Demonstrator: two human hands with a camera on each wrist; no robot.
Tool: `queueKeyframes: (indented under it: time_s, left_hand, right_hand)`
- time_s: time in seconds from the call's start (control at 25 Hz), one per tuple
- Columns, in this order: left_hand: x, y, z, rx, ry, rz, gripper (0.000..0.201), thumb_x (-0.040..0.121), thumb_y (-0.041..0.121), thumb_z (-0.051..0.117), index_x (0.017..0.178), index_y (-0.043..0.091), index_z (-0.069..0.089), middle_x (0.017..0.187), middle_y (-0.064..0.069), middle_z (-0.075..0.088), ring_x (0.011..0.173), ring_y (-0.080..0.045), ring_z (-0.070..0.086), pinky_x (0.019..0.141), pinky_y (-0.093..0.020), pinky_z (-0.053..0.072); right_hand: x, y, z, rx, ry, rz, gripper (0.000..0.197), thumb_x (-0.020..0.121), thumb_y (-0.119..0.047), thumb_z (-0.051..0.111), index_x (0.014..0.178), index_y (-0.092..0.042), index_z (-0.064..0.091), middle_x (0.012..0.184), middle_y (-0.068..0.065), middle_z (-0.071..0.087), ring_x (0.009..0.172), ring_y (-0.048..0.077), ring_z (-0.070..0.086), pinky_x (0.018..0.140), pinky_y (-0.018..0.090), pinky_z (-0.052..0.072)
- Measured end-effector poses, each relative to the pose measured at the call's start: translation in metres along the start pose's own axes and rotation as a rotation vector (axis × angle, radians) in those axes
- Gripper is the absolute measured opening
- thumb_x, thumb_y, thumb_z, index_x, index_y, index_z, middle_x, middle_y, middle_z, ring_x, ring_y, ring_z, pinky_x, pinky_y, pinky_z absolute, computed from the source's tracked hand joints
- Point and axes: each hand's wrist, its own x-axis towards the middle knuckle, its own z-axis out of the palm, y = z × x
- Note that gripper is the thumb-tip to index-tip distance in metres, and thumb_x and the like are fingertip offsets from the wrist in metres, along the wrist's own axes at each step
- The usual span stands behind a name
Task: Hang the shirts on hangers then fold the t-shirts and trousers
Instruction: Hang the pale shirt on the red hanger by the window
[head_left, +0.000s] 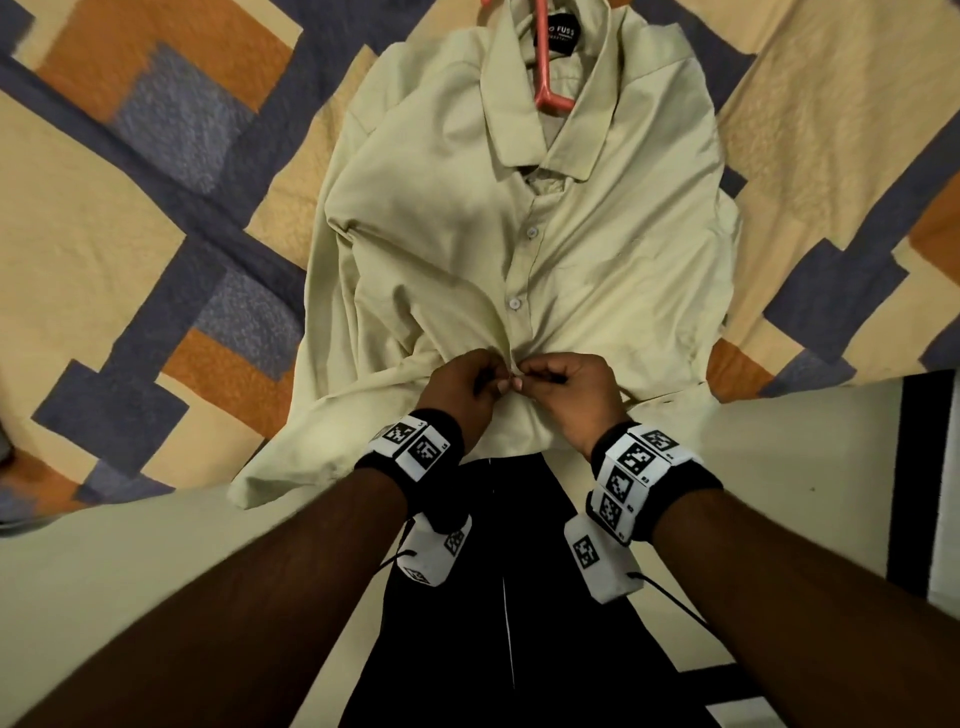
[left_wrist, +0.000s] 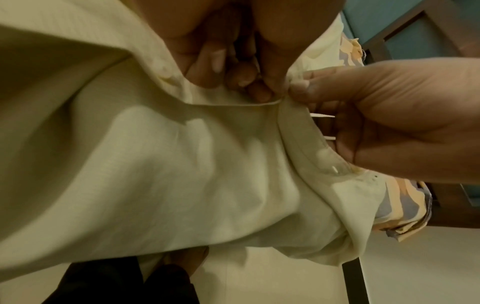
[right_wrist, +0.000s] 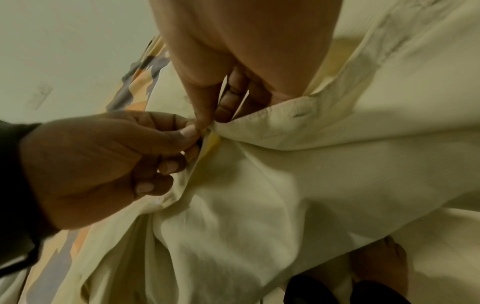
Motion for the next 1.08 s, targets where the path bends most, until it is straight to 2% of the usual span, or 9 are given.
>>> queueKeyframes:
  time_s: [0.24, 0.36, 0.56, 0.64, 0.68, 0.76, 0.88, 1.0, 1.08]
  left_hand:
    - [-0.006, 0.000, 0.005, 0.123, 0.119, 0.009, 0.009, 0.086, 0.005, 0.058, 0.093, 0.007, 0.064, 0.097, -0.011, 0.063, 0.091, -0.025, 0.057, 0.073, -0.018, 0.035]
    - [-0.006, 0.005, 0.008, 0.100, 0.161, -0.036, 0.011, 0.087, 0.006, 0.058, 0.095, 0.007, 0.064, 0.098, -0.011, 0.063, 0.093, -0.026, 0.057, 0.075, -0.020, 0.035]
    - [-0.006, 0.003, 0.012, 0.029, 0.143, -0.110, 0.019, 0.087, 0.005, 0.058, 0.104, 0.007, 0.067, 0.102, -0.010, 0.069, 0.097, -0.024, 0.062, 0.083, -0.020, 0.041]
    - [-0.005, 0.000, 0.011, -0.122, 0.139, -0.156, 0.016, 0.088, 0.005, 0.058, 0.100, 0.009, 0.069, 0.095, -0.012, 0.070, 0.088, -0.026, 0.065, 0.085, -0.030, 0.048]
    - [-0.005, 0.000, 0.010, -0.215, 0.138, -0.175, 0.013, 0.089, 0.005, 0.059, 0.095, 0.010, 0.069, 0.085, -0.011, 0.069, 0.076, -0.023, 0.064, 0.077, -0.031, 0.050]
    - [-0.008, 0.003, 0.006, -0.306, 0.123, -0.189, 0.009, 0.090, 0.010, 0.062, 0.083, 0.014, 0.067, 0.067, -0.002, 0.064, 0.053, -0.006, 0.055, 0.060, -0.023, 0.045]
    - [-0.009, 0.003, 0.004, -0.315, 0.124, -0.191, 0.006, 0.086, 0.011, 0.068, 0.082, 0.014, 0.065, 0.076, -0.005, 0.066, 0.053, 0.000, 0.051, 0.059, -0.014, 0.041]
    - [-0.004, 0.000, 0.005, -0.168, 0.164, -0.200, 0.008, 0.088, 0.010, 0.063, 0.095, 0.010, 0.066, 0.087, -0.009, 0.068, 0.073, -0.020, 0.064, 0.068, -0.021, 0.045]
    - [-0.001, 0.002, 0.002, 0.034, 0.145, -0.149, 0.013, 0.090, 0.012, 0.057, 0.101, 0.010, 0.063, 0.094, -0.008, 0.065, 0.086, -0.026, 0.060, 0.075, -0.025, 0.043]
  right_hand:
    - [-0.001, 0.002, 0.003, -0.026, -0.064, 0.003, 0.012, 0.075, -0.004, 0.079, 0.085, -0.011, 0.077, 0.078, -0.002, 0.073, 0.076, 0.008, 0.067, 0.084, 0.029, 0.054]
    - [-0.002, 0.003, 0.002, -0.035, -0.074, 0.010, 0.017, 0.081, -0.001, 0.071, 0.085, -0.017, 0.077, 0.068, -0.012, 0.071, 0.067, 0.004, 0.065, 0.073, 0.023, 0.054]
    - [-0.003, 0.001, 0.000, 0.158, -0.126, 0.079, 0.017, 0.077, 0.009, 0.072, 0.074, -0.008, 0.070, 0.059, -0.004, 0.068, 0.056, 0.006, 0.063, 0.060, 0.016, 0.052]
    - [0.000, 0.004, 0.001, 0.160, -0.121, 0.066, 0.019, 0.075, 0.008, 0.074, 0.070, -0.009, 0.068, 0.060, 0.000, 0.067, 0.058, 0.009, 0.061, 0.062, 0.019, 0.052]
    - [0.001, 0.006, 0.003, 0.147, -0.105, 0.063, 0.020, 0.074, 0.007, 0.075, 0.069, -0.011, 0.068, 0.061, 0.002, 0.066, 0.059, 0.010, 0.060, 0.063, 0.022, 0.053]
    - [0.003, 0.012, 0.007, 0.115, -0.070, 0.067, 0.022, 0.074, 0.004, 0.077, 0.067, -0.016, 0.069, 0.064, 0.004, 0.065, 0.063, 0.014, 0.060, 0.069, 0.030, 0.054]
    - [0.002, 0.013, 0.010, 0.123, -0.087, 0.065, 0.030, 0.076, 0.006, 0.073, 0.063, -0.021, 0.069, 0.067, 0.006, 0.064, 0.072, 0.021, 0.059, 0.083, 0.043, 0.053]
    - [0.002, 0.002, 0.007, 0.050, -0.170, 0.033, 0.023, 0.079, 0.003, 0.072, 0.069, -0.016, 0.067, 0.067, 0.003, 0.063, 0.070, 0.013, 0.058, 0.077, 0.028, 0.051]
    - [0.004, -0.010, 0.003, -0.050, -0.227, 0.013, 0.018, 0.082, 0.000, 0.070, 0.072, -0.012, 0.063, 0.067, -0.001, 0.061, 0.065, 0.005, 0.054, 0.068, 0.015, 0.046]
